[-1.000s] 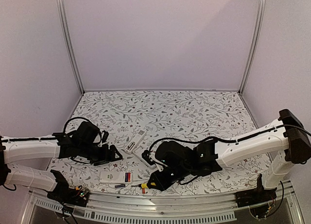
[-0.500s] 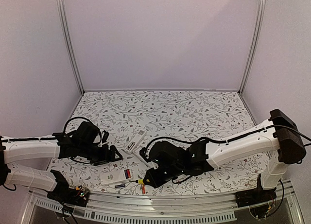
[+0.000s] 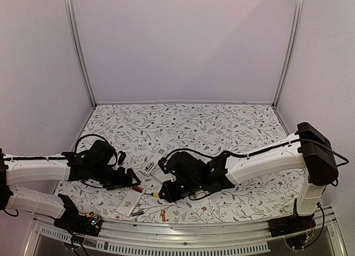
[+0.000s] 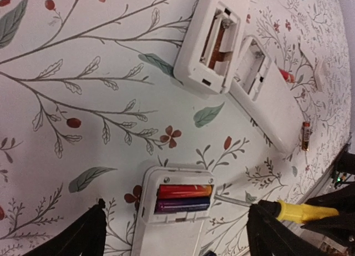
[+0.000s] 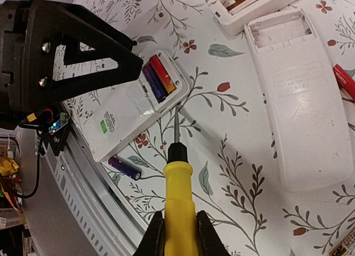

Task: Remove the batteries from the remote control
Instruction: Adjust the remote control without the battery cover at the center of the board.

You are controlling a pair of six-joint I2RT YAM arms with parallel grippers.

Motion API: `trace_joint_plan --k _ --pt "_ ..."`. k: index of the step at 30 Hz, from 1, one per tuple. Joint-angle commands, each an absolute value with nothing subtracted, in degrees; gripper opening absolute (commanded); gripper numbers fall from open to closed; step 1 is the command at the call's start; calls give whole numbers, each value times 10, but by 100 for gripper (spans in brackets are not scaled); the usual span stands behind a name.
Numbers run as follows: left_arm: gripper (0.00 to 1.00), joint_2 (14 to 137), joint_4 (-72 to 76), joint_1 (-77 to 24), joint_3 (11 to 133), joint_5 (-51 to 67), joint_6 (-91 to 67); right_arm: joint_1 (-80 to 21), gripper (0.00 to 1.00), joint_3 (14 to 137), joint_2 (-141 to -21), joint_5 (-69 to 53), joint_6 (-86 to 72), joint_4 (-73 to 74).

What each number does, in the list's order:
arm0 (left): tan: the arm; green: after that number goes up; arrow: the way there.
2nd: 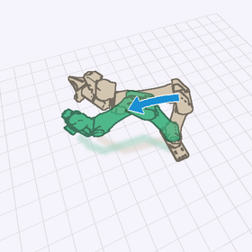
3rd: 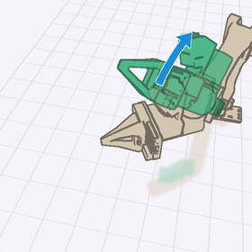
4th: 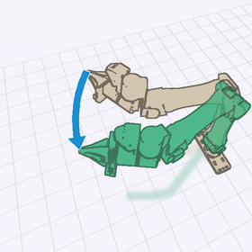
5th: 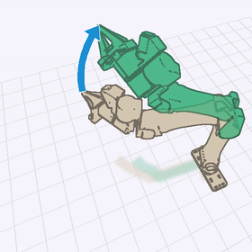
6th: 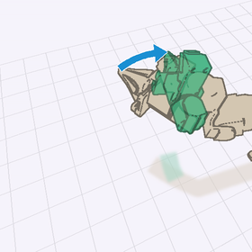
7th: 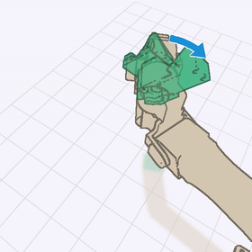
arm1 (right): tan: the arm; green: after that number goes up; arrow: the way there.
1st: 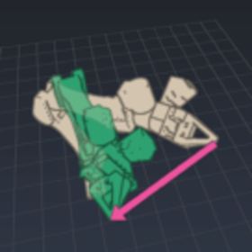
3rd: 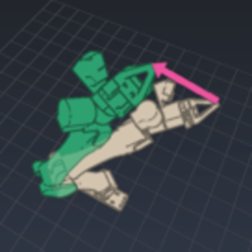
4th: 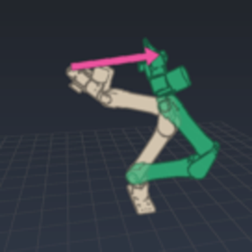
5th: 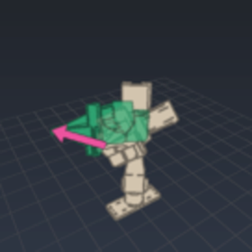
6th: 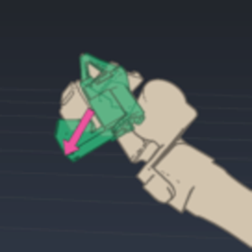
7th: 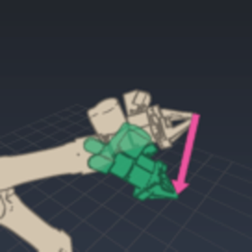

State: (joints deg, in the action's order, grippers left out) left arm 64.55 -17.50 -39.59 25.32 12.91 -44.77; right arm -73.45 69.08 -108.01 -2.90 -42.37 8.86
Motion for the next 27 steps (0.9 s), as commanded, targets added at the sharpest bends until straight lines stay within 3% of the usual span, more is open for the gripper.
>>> trace_joint_plan --k 1,10,19,27 --pt "88 633 -203 -428 242 92 -461 -726 0 696 -1092 -16 -421 88" --pt "90 642 -268 -519 240 19 -544 -721 0 682 -1072 -5 -433 82" --pt "89 668 -244 -557 242 25 -528 -713 0 660 -1044 18 -446 77" --pt "72 735 -287 -577 280 -18 -509 -711 0 642 -1021 29 -458 74"
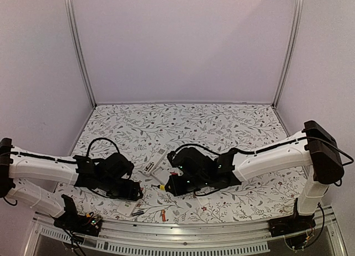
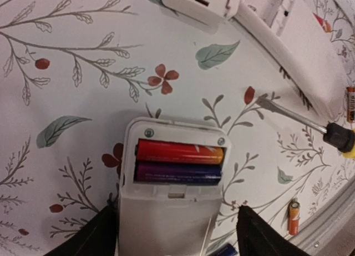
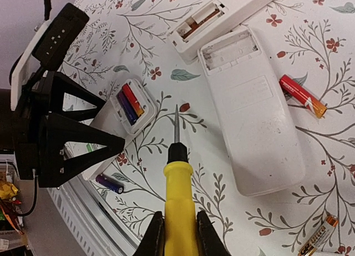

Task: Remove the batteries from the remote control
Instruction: Adjust the remote control without the battery cover at the center of the board, then hold the remote control without the battery cover at the center of the board.

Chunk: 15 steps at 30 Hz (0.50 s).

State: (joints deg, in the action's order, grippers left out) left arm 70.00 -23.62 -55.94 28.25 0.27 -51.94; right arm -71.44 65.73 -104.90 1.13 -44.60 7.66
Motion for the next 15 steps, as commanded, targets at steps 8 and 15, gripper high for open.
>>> trace_joint_plan --k 8,15 --pt "59 787 -299 -596 312 -43 -488 -706 0 620 -1001 38 -467 73" --pt "65 828 -285 -607 341 -44 -459 -703 0 595 -980 48 -477 73"
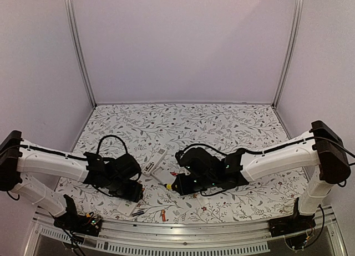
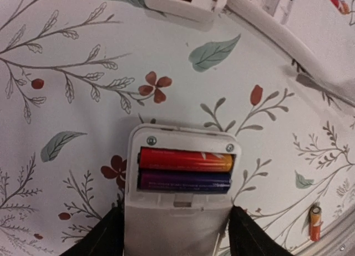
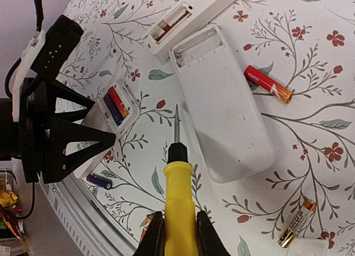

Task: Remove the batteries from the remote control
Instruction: Hold the remote control without the battery cover at the center of the board, then move the remote control without the battery cover to the center of the board.

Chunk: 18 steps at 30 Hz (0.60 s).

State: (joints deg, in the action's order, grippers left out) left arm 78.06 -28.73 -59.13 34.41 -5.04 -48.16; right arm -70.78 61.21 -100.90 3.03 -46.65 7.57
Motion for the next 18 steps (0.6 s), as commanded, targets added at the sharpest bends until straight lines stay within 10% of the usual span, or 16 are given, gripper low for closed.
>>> trace_joint_plan --k 1,18 --pt "65 833 -285 -608 345 -44 -457 -702 0 592 -977 50 -478 74" --pt "52 884 -266 -617 440 -82 -416 -695 0 559 -922 71 -496 86"
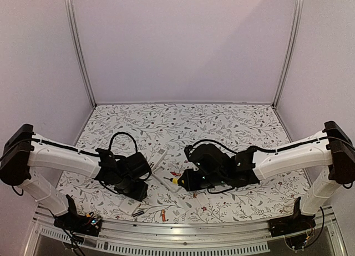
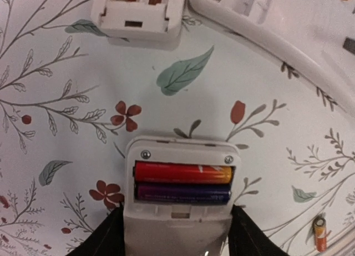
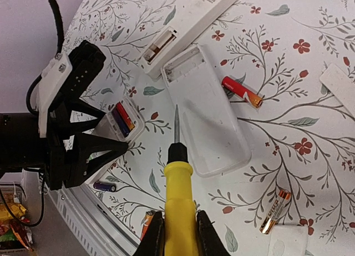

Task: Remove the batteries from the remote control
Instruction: Move the remote control without the battery cover to the center of the board.

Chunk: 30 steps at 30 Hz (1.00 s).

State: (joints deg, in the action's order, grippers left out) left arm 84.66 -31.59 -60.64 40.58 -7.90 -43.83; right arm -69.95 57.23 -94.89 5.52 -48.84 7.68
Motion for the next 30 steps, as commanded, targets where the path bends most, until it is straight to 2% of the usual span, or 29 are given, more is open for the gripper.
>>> trace_joint_plan --k 1,5,10,13,22,30 --pt "52 893 -265 -617 453 -84 -413 -695 0 555 -919 72 -499 87" --pt "56 919 -264 -617 472 -85 -406 -695 0 540 -904 68 -512 89" --pt "78 903 -257 -617 468 -82 -411 -695 0 530 -893 54 -526 78" --pt "83 880 -257 -617 454 -75 -416 -695 0 531 -894 44 -529 69" --pt "87 807 -254 -618 379 -33 -419 -700 0 557 -908 30 -530 71" --pt "86 793 -273 -626 362 -20 -415 -706 0 577 -930 24 -532 72"
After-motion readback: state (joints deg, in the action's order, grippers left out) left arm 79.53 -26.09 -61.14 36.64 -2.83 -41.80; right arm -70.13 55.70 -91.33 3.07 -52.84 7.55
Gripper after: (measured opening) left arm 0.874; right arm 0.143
